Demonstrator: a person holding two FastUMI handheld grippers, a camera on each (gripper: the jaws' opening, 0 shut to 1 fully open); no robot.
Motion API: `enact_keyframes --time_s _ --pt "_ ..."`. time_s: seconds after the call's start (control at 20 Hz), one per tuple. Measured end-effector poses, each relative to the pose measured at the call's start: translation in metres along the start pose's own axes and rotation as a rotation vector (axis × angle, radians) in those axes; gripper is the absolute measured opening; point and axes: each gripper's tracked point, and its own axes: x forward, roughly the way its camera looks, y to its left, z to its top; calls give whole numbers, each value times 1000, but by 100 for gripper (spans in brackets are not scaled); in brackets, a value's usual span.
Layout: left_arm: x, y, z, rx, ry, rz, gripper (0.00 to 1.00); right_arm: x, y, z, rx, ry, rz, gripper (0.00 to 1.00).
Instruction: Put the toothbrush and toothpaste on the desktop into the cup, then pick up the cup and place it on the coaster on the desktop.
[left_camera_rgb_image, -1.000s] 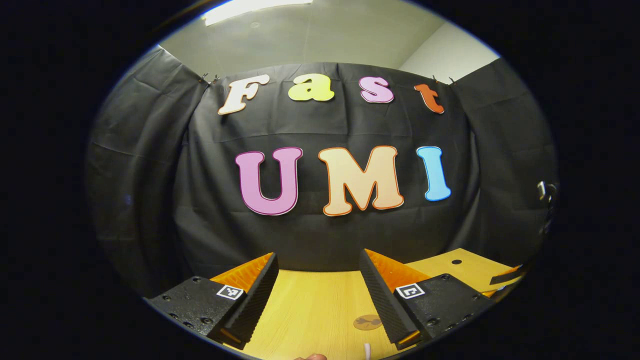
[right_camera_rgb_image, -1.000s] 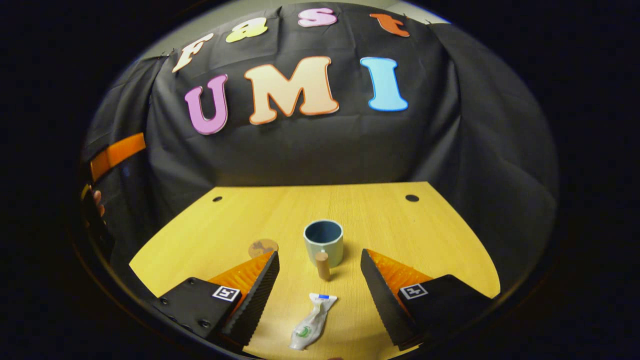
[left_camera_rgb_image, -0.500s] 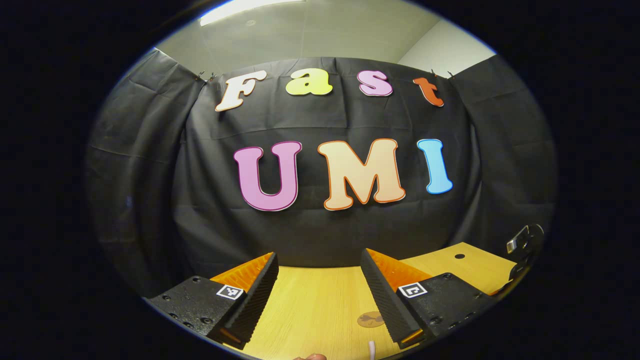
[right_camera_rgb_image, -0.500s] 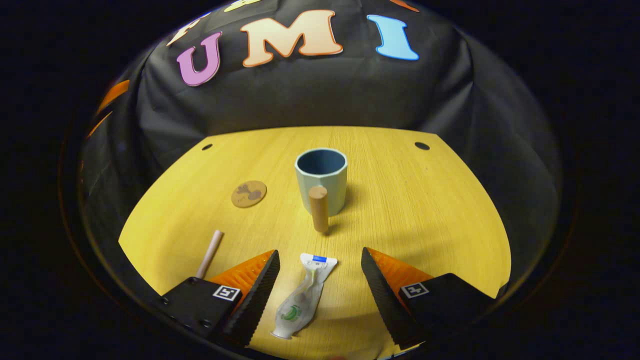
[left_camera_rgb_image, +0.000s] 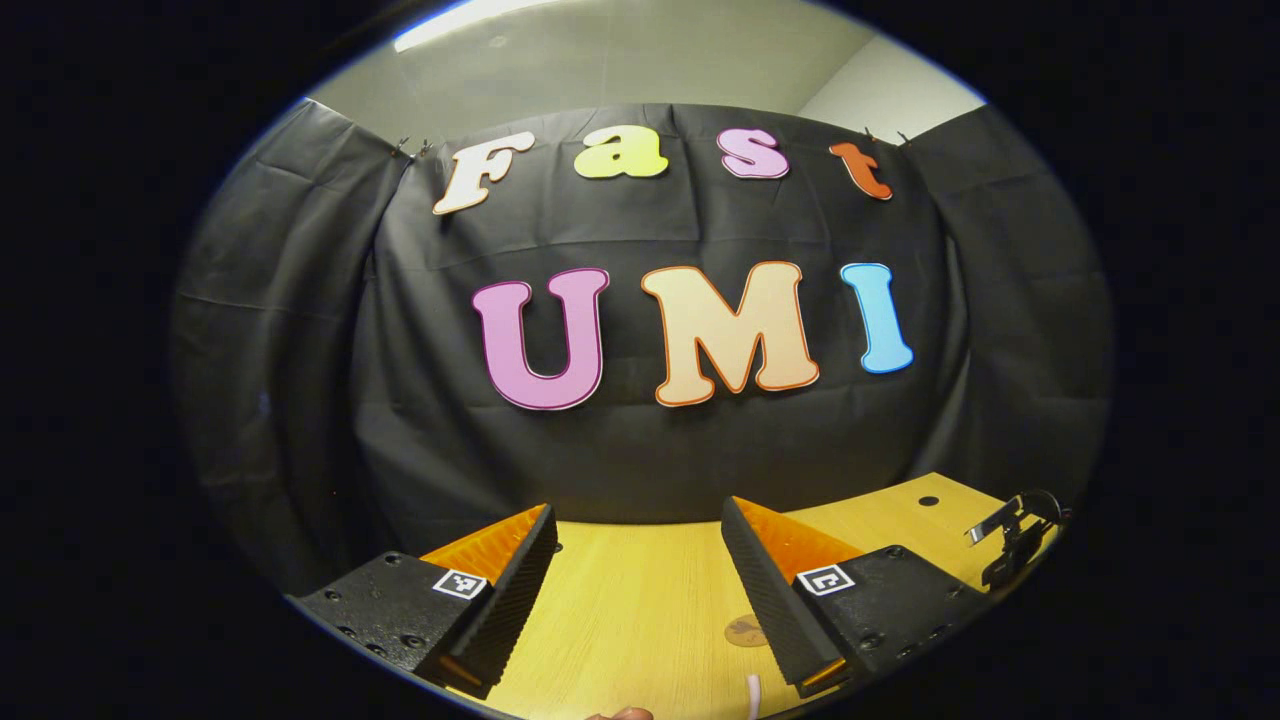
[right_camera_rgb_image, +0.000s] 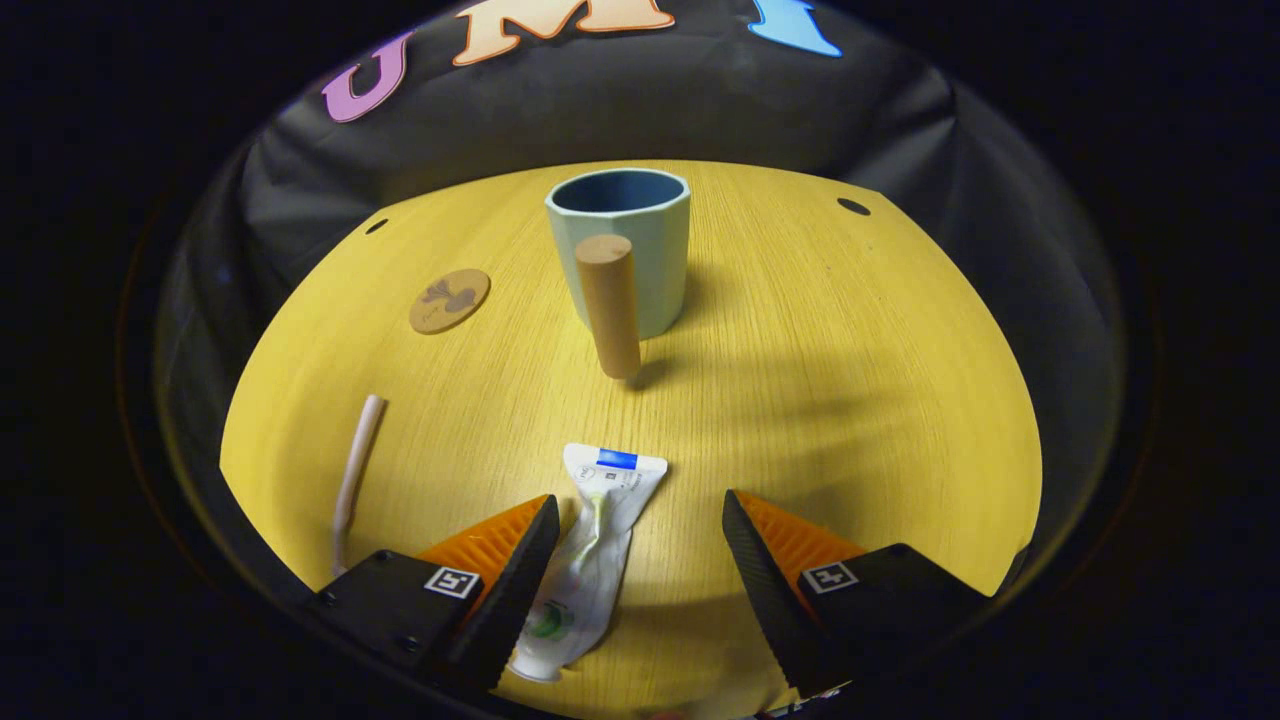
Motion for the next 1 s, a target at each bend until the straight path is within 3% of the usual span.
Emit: enact_keyframes --time_s 0.3,0.45,0.55,0.6,0.7,0.85,1.0 --pt "0 1 -4 -11 5 3 96 2 3 4 -52 60 0 99" --pt "0 -1 -7 -8 9 -2 96 5 6 4 -65 93 9 90" --pt "-1 -2 -9 -8 15 -6 96 11 15 5 -77 84 25 66" --pt "-1 -3 -10 -7 18 -6 96 7 16 6 -91 86 41 61" --pt "-1 -5 -13 -7 26 -10 98 4 13 6 -114 93 63 41" --pt "-1 -9 -16 -6 35 -15 96 6 14 6 -98 111 83 36" --pt "-1 -15 -24 -4 53 -29 96 0 13 8 -63 106 81 22"
